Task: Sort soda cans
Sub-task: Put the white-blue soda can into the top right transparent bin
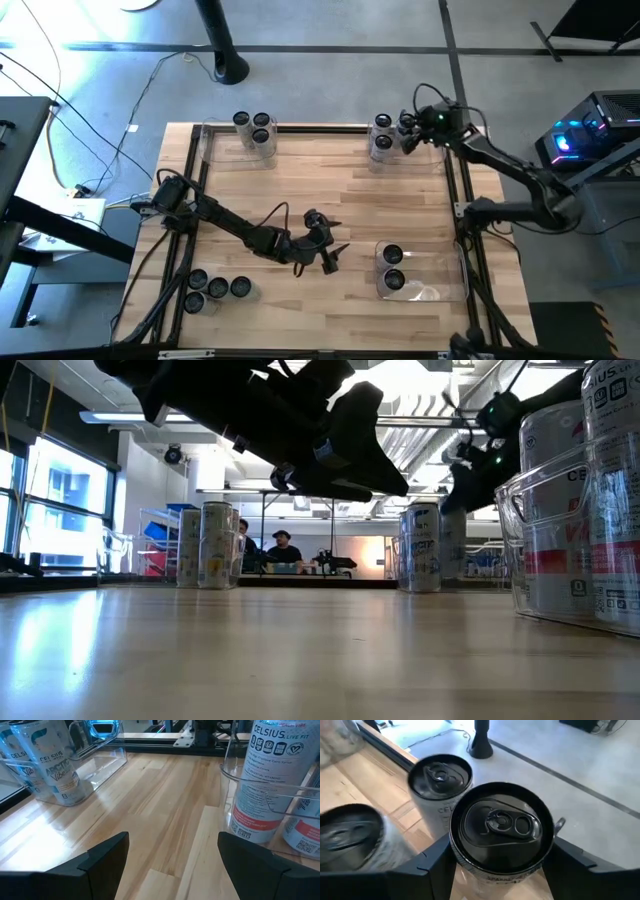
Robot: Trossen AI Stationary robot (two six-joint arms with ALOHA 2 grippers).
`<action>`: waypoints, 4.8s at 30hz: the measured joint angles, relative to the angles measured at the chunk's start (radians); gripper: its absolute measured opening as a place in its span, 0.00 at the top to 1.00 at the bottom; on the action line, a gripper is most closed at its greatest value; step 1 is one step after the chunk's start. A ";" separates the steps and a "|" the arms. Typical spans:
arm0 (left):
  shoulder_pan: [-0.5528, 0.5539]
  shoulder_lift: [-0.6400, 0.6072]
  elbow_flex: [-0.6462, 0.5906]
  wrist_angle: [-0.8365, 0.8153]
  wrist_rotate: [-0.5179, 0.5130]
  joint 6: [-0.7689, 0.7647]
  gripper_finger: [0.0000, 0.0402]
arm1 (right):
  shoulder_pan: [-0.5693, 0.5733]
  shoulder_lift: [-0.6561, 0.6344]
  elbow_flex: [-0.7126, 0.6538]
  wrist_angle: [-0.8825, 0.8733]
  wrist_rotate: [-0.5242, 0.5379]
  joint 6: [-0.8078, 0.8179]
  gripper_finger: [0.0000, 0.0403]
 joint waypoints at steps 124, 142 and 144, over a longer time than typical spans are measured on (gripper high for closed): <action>-0.491 -0.241 0.509 -1.840 0.414 -0.914 0.25 | 0.947 -0.336 0.000 -0.029 0.243 0.148 0.23; -0.526 -0.252 0.487 -1.829 0.411 -0.986 0.25 | 0.947 -0.336 0.000 -0.031 0.240 0.157 0.23; -0.526 -0.253 0.456 -1.814 0.414 -0.993 0.25 | 0.947 -0.336 0.000 -0.032 0.240 0.157 0.23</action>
